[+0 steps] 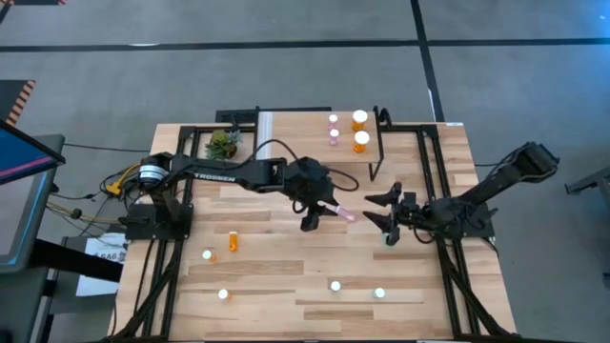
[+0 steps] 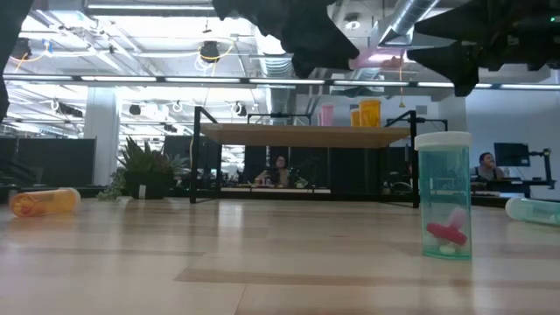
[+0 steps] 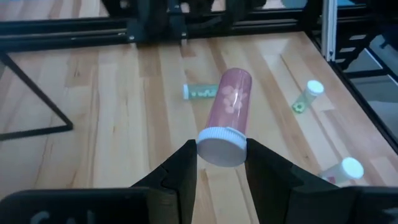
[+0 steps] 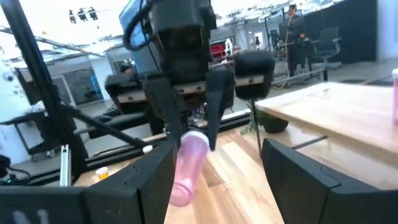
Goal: Pick and place medicine bottles onto shelf by color
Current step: Put the pink pill bottle on the shelf aligned with the other pink pill bottles
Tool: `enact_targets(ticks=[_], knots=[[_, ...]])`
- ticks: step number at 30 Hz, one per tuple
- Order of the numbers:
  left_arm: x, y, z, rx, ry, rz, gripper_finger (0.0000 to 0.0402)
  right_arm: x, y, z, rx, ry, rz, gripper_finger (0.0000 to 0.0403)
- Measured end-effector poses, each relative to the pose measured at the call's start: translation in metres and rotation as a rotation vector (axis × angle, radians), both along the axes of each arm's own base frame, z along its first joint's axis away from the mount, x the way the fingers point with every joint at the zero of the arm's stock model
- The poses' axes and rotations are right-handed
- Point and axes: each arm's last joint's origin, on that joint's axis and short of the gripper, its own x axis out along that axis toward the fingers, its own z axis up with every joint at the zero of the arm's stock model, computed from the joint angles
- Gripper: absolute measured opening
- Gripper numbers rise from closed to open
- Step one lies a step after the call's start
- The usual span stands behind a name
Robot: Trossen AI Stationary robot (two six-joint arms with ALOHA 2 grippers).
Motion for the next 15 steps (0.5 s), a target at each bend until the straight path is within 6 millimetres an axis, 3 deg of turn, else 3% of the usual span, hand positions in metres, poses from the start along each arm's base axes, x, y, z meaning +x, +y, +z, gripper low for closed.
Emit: enact_targets(ticks=[15], knots=[[0.001, 0.000, 0.002, -0.003, -0.006, 0.001, 0.0105, 0.017, 0.005, -0.019, -0.006, -0.008, -0.007, 0.0260]])
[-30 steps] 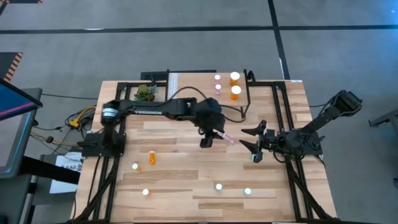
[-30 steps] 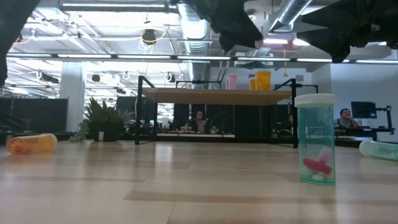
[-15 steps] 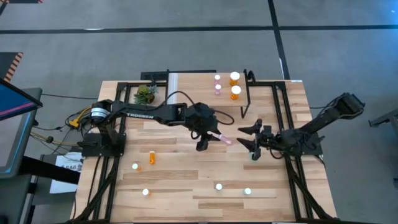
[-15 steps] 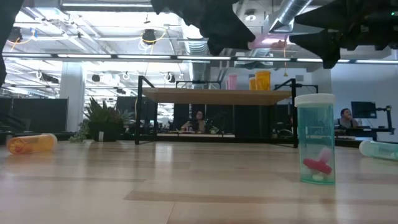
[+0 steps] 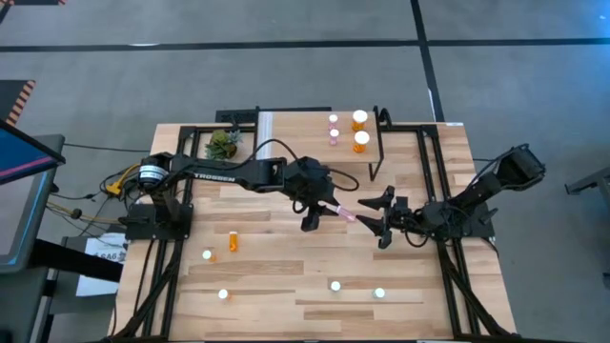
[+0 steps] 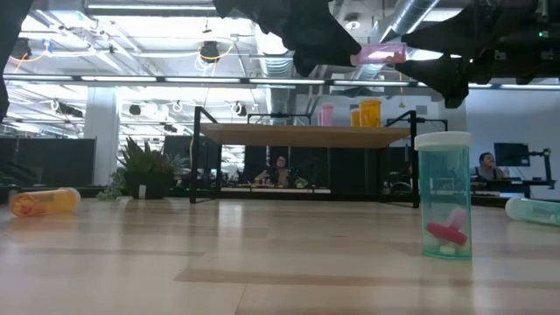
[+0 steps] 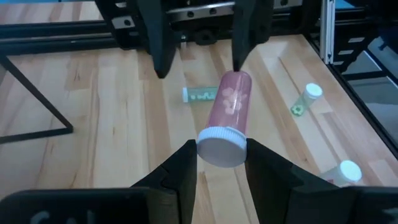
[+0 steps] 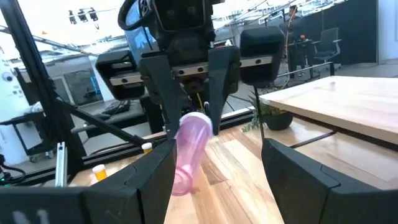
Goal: Pick and place medicine bottles onto shelf by color
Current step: Put the pink pill bottle on the shelf aligned with the other pink pill bottles
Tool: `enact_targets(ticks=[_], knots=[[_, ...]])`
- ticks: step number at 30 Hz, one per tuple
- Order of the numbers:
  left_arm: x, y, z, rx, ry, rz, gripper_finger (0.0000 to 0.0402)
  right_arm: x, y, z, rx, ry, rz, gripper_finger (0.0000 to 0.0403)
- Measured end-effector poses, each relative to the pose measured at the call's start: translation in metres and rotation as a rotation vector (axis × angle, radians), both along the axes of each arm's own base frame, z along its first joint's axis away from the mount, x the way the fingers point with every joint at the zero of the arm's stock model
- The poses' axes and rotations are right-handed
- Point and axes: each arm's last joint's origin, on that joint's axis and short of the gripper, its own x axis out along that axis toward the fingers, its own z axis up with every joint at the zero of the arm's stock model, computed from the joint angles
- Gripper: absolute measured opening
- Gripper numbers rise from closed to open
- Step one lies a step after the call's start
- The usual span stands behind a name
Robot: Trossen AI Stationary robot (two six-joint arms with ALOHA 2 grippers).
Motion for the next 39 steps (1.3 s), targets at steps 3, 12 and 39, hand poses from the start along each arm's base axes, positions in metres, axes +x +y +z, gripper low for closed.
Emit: enact_targets(ticks=[3, 12, 39], knots=[[0.000, 0.000, 0.000, 0.000, -0.003, 0.000, 0.0105, 0.000, 0.000, -0.001, 0.011, 0.003, 0.002, 0.0260], [0.004, 0.000, 0.006, -0.003, -0.066, 0.004, 0.0105, 0.000, 0.000, -0.002, 0.011, 0.012, 0.002, 0.0260], [-0.011, 0.007, 0.030, 0.006, -0.110, 0.039, 0.0105, 0.003, -0.001, -0.009, 0.020, 0.085, -0.040, 0.0260]])
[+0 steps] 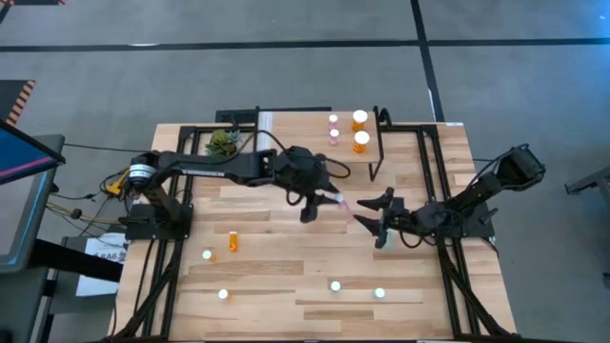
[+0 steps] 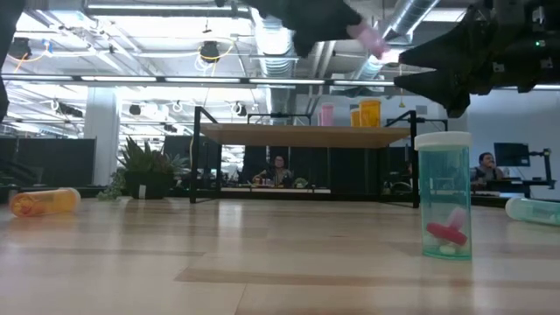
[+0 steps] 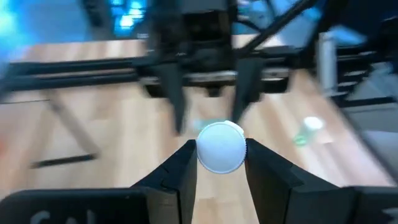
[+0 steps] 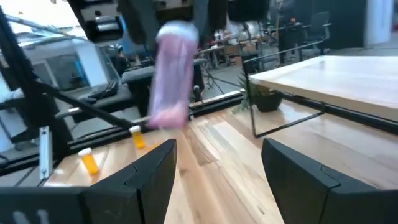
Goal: Pick and place medicine bottles onto shelf by color
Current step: Put the pink pill bottle on the shelf aligned with the other pink pill bottles
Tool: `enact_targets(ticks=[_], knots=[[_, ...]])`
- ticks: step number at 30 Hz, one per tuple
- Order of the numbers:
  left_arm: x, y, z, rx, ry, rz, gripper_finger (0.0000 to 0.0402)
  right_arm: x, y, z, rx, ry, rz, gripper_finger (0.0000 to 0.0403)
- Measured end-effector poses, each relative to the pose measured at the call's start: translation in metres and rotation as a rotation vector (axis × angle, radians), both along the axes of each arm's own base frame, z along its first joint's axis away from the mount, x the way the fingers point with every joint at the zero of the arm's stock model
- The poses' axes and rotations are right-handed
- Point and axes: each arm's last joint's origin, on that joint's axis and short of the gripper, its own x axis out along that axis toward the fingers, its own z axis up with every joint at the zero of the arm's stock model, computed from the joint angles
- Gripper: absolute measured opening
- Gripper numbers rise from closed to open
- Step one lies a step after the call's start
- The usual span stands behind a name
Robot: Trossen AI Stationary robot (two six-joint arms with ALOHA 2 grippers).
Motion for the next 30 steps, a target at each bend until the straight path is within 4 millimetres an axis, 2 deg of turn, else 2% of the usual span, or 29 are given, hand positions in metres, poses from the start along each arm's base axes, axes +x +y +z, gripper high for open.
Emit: enact_targets(ticks=[6, 10, 20, 28, 30], knots=[[-0.022, 0.019, 0.023, 0.152, 0.009, 0.229, 0.0105, 0.002, -0.006, -0.009, 0.042, 0.064, -0.062, 0.0260], [-0.025, 0.040, 0.027, 0.177, 0.027, 0.332, 0.0105, 0.002, -0.009, -0.011, 0.065, 0.075, -0.079, 0.0260], [-0.015, 0.084, 0.039, 0.196, 0.124, 0.412, 0.0105, 0.003, -0.011, -0.012, 0.087, 0.075, -0.088, 0.0260], [0.003, 0.101, 0.037, 0.233, 0.195, 0.404, 0.0105, 0.003, -0.013, -0.013, 0.089, 0.079, -0.098, 0.0260], [0.007, 0.106, 0.031, 0.231, 0.222, 0.408, 0.0105, 0.003, -0.013, -0.013, 0.086, 0.085, -0.098, 0.0260]])
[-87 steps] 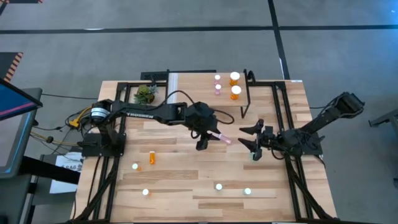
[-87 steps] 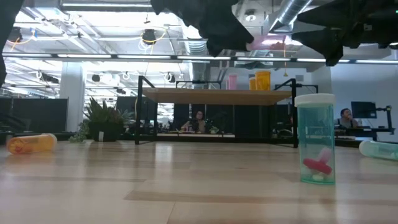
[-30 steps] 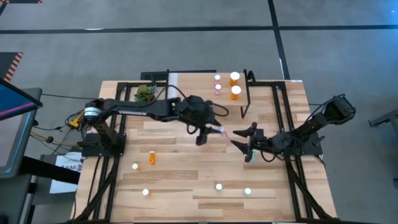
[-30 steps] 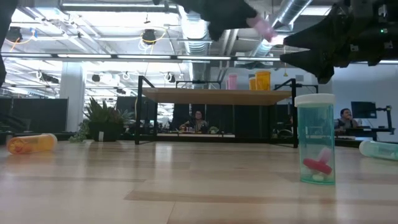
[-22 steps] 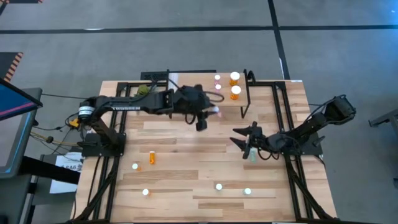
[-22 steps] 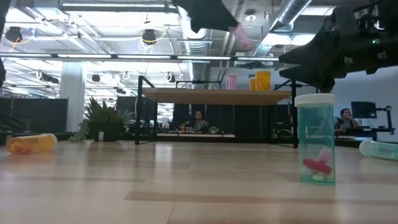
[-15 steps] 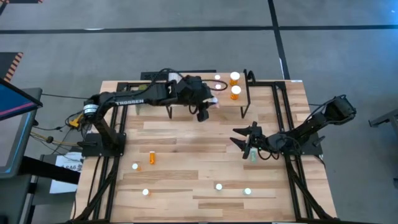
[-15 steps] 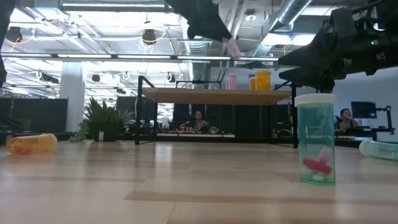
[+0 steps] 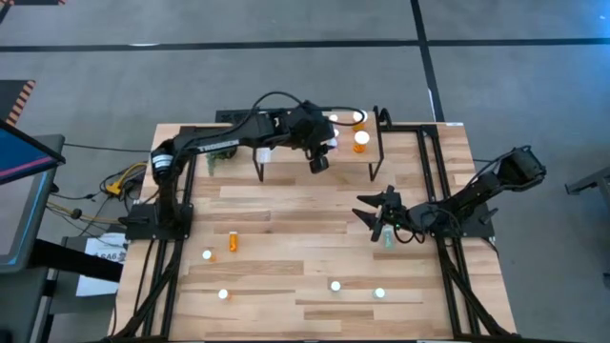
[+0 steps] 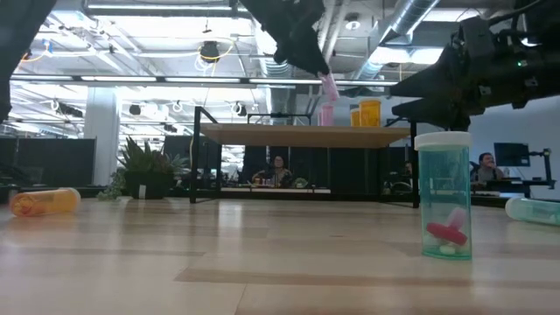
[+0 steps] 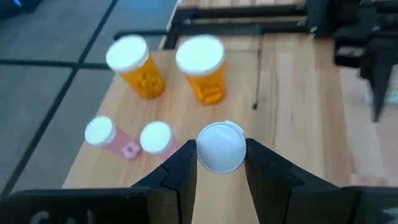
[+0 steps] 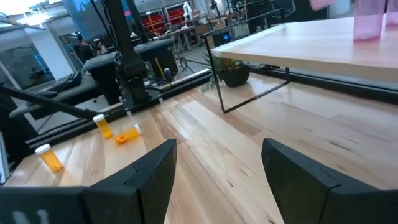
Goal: Pick and place medicine bottles onto shelf by color
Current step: Put the pink pill bottle on the shelf aligned with the other pink pill bottles
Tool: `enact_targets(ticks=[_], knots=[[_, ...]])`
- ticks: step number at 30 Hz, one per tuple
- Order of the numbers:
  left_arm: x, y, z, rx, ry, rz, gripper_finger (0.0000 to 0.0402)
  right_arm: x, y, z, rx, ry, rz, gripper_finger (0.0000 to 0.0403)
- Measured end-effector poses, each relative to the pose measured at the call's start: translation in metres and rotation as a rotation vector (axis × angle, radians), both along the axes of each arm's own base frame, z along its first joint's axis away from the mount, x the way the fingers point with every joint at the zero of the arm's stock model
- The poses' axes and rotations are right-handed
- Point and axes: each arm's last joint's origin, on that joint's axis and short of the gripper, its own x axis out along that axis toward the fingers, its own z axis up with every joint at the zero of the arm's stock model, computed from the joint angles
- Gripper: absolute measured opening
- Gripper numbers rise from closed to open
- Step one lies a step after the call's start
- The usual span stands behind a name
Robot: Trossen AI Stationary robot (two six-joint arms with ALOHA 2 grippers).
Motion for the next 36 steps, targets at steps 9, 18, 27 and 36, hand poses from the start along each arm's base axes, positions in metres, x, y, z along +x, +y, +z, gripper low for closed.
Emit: enact_targets(ticks=[9, 18, 27, 36], knots=[[0.006, 0.006, -0.013, 0.001, 0.038, 0.012, 0.0105, 0.000, 0.000, -0.001, 0.008, 0.009, 0.002, 0.0260], [0.016, 0.010, -0.034, 0.002, 0.094, 0.009, 0.0105, 0.000, 0.000, -0.002, 0.018, 0.008, 0.002, 0.0260], [0.019, 0.009, -0.037, 0.010, 0.093, 0.009, 0.0105, 0.000, 0.000, -0.002, 0.023, 0.009, 0.005, 0.0260], [0.015, 0.009, -0.024, 0.034, 0.138, 0.006, 0.0105, 0.000, 0.000, -0.003, 0.022, 0.013, 0.004, 0.0260]])
